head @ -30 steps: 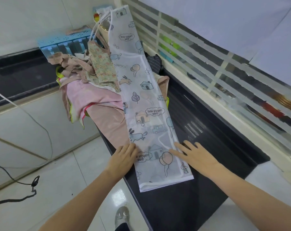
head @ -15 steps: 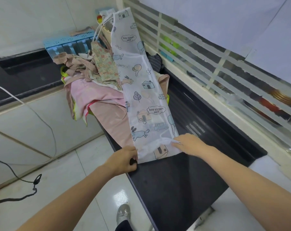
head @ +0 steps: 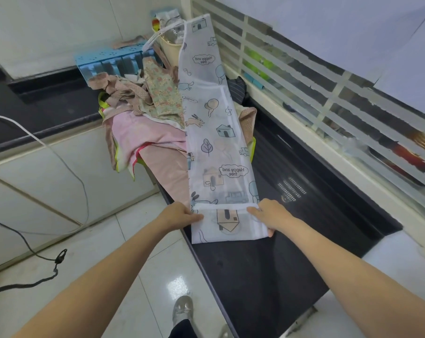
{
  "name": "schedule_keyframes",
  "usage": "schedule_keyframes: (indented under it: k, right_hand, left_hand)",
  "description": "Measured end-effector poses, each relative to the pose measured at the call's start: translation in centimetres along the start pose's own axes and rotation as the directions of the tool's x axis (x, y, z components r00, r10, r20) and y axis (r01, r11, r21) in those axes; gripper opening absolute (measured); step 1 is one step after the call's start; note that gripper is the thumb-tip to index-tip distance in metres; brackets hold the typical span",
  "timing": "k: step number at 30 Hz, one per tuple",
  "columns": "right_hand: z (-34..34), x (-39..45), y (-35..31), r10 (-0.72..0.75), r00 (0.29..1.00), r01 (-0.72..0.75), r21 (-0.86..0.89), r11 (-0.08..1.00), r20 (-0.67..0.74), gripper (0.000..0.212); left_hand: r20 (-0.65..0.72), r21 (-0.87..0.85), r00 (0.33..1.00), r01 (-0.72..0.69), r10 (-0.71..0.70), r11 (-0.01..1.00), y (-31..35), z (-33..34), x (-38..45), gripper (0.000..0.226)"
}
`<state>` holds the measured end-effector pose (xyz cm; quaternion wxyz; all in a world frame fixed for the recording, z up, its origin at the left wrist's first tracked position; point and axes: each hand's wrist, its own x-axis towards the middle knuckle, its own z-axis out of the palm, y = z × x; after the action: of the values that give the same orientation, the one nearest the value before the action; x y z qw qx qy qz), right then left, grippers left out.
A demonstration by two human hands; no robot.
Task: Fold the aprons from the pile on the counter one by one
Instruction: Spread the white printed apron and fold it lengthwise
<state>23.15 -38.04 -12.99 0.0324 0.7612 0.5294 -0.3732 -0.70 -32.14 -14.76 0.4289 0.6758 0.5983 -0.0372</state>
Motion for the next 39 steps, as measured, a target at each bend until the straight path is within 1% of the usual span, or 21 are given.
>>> schedule_keyframes:
  k: [2, 3, 5, 9, 11, 14, 18, 20, 23, 26, 28, 29, 31, 32, 33, 34, 35, 36, 37, 38, 39]
  right_hand:
    - [0.3, 0.0, -0.2, 0.001, 1.0, -0.001, -0.018, 1.0, 0.002, 0.037]
    - [0.3, 0.0, -0.3, 0.001, 1.0, -0.001, -0.028, 1.0, -0.004, 0.037]
    - [0.4, 0.1, -0.5, 0.006, 1.0, -0.007, -0.038, 0.999, -0.012, 0.038]
    - [0.6, 0.3, -0.7, 0.032, 0.999, -0.032, -0.038, 0.999, -0.016, 0.04]
    - [0.8, 0.5, -0.8, 0.051, 0.998, -0.053, -0.044, 0.998, -0.032, 0.039]
    - [0.9, 0.6, -1.0, 0.074, 0.996, -0.075, -0.022, 0.997, -0.043, 0.037]
    - [0.9, 1.2, -0.9, 0.108, 0.994, -0.108, 0.032, 0.994, -0.01, 0.039]
    - [0.7, 1.4, -0.4, 0.133, 0.991, -0.13, 0.151, 0.98, -0.006, 0.03]
    - [0.6, 1.2, 0.2, 0.162, 0.985, -0.142, 0.279, 0.95, -0.052, 0.037]
    - [0.9, 1.0, -0.5, 0.187, 0.979, -0.166, 0.207, 0.964, -0.085, 0.028]
    - [1.2, 1.1, -0.7, 0.197, 0.974, -0.176, 0.17, 0.97, -0.112, 0.024]
    - [1.2, 1.1, -0.7, 0.196, 0.973, -0.174, 0.169, 0.97, -0.12, 0.025]
    - [1.3, 1.2, -0.5, 0.195, 0.973, -0.173, 0.171, 0.97, -0.125, 0.027]
    - [1.4, 1.3, -0.4, 0.189, 0.974, -0.168, 0.161, 0.973, -0.125, 0.026]
    - [1.4, 1.4, -0.4, 0.188, 0.975, -0.169, 0.15, 0.974, -0.122, 0.026]
    - [1.6, 1.4, -0.4, 0.184, 0.975, -0.167, 0.135, 0.977, -0.124, 0.026]
    - [1.7, 1.4, -0.6, 0.181, 0.975, -0.166, 0.118, 0.979, -0.126, 0.025]
    - [1.8, 1.3, -0.9, 0.178, 0.975, -0.166, 0.102, 0.981, -0.131, 0.022]
    - [1.9, 1.1, -1.1, 0.177, 0.973, -0.168, 0.07, 0.983, -0.145, 0.021]
    - [2.0, 0.9, -1.3, 0.155, 0.971, -0.159, -0.006, 0.987, -0.18, 0.024]
    - [1.9, 0.6, -1.4, 0.089, 0.966, -0.126, -0.143, 0.982, -0.242, 0.027]
  left_hand:
    - [-0.123, -0.1, 0.991, -0.066, 0.054, 0.993, 0.2, -0.1, 0.1, 0.03]
    - [-0.146, -0.15, 0.986, -0.099, 0.077, 0.984, 0.4, -0.1, 0.0, 0.025]
    - [-0.109, -0.145, 0.985, -0.15, 0.135, 0.978, 0.7, 0.0, 0.1, 0.037]
    - [-0.037, 0.211, 0.965, -0.246, 0.259, 0.946, 0.8, 0.4, 0.4, 0.03]
    - [-0.094, 0.26, 0.954, -0.252, 0.284, 0.932, 0.6, 0.7, 0.4, 0.028]
    - [-0.175, 0.19, 0.949, -0.23, 0.264, 0.954, 0.3, 1.3, 0.3, 0.032]
    - [-0.178, 0.091, 0.967, -0.168, 0.182, 0.982, -0.1, 1.2, 0.5, 0.031]
    - [-0.183, 0.068, 0.969, -0.158, 0.168, 0.985, 0.0, 1.0, 0.5, 0.027]
    - [-0.218, 0.071, 0.962, -0.154, 0.166, 0.986, 0.5, 1.1, 0.6, 0.023]
    - [-0.272, 0.085, 0.951, -0.127, 0.146, 0.988, 0.8, 1.4, 0.9, 0.027]
    - [-0.32, 0.15, 0.935, -0.11, 0.154, 0.983, 0.8, 1.5, 0.9, 0.028]
    - [-0.351, 0.241, 0.916, -0.111, 0.193, 0.964, 0.7, 1.6, 0.9, 0.028]
    - [-0.36, 0.467, 0.867, -0.153, 0.345, 0.871, 0.6, 2.0, 0.8, 0.027]
    - [-0.329, 0.545, 0.829, -0.225, 0.452, 0.808, 0.8, 2.3, 0.7, 0.03]
    - [-0.28, 0.588, 0.752, -0.357, 0.597, 0.726, 1.1, 2.7, 0.7, 0.032]
    - [-0.186, 0.628, 0.664, -0.486, 0.724, 0.608, 1.3, 3.3, 0.7, 0.03]
    - [-0.056, 0.631, 0.606, -0.594, 0.794, 0.498, 1.4, 3.9, 0.8, 0.03]
    - [0.076, 0.603, 0.644, -0.638, 0.761, 0.479, 1.6, 4.3, 0.5, 0.04]
    - [0.164, 0.597, 0.707, -0.626, 0.688, 0.501, 1.5, 4.6, 0.6, 0.051]
    - [0.233, 0.596, 0.774, -0.593, 0.589, 0.542, 1.3, 4.6, 0.5, 0.062]
    - [0.267, 0.604, 0.797, -0.577, 0.541, 0.551, 1.0, 4.6, 0.6, 0.072]
